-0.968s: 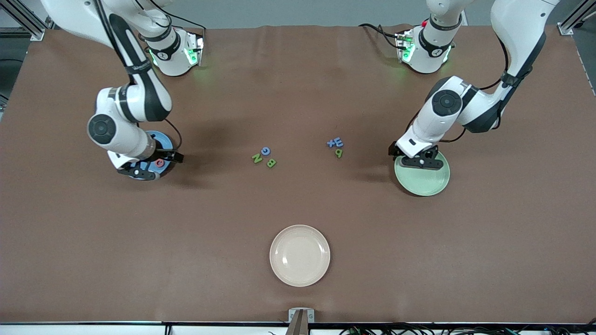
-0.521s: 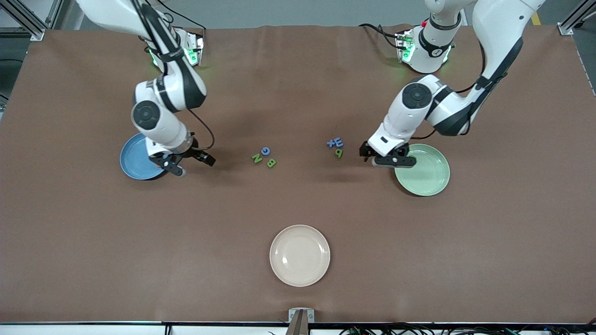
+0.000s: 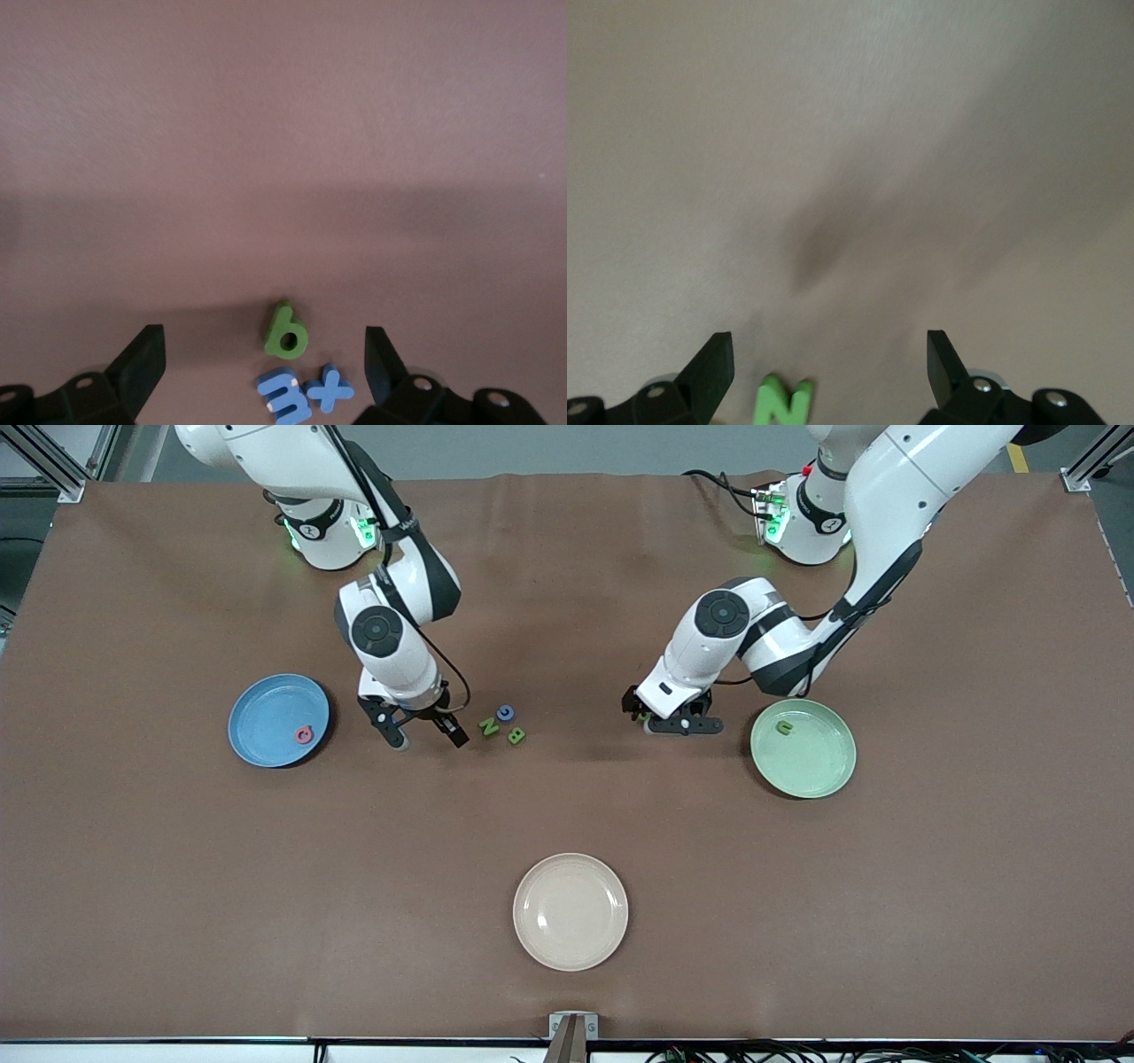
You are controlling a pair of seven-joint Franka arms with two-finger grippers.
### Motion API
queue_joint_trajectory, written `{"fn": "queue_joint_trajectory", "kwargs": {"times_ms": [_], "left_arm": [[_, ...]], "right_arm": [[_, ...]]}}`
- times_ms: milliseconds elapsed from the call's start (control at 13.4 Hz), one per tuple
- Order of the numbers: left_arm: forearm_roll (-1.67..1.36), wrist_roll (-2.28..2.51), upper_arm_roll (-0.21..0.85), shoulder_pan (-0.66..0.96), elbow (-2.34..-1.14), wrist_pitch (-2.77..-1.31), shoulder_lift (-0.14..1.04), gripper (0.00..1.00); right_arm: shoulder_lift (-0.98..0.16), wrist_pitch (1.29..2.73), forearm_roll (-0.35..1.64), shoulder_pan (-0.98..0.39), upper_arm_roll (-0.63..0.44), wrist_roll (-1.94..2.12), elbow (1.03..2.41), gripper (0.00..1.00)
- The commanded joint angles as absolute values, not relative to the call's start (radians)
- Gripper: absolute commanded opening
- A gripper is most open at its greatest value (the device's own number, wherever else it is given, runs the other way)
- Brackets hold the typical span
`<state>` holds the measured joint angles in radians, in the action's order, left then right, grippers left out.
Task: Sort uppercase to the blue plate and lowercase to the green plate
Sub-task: 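Grasp the green N with the right gripper while the left gripper reaches b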
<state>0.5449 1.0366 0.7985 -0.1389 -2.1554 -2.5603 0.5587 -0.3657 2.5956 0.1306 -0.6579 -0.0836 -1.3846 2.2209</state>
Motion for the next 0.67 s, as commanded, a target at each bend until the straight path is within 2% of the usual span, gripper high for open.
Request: {"fn": "queue_joint_trajectory", "kwargs": {"times_ms": [0,372,595], "left_arm": [[0.555,1.081,0.724,-0.034,-2.111,-2.542,0.575,0.97],[0.56,1.081,0.695,-0.005,-2.114,-2.542,0.597,0.81],[0.56,1.081,0.68,0.017,-2.112,-2.542,0.607,0.76]], "right_arm": [[-0.423,2.594,0.14,-0.701,-0.094,-1.471,2.157,0.95],[-0.486,2.594,0.14,-0.733,-0.094,-1.54,2.103,0.92],[-0.512,2.591,0.138,-0.752,-0.095,-1.559,2.083,0.92]]}}
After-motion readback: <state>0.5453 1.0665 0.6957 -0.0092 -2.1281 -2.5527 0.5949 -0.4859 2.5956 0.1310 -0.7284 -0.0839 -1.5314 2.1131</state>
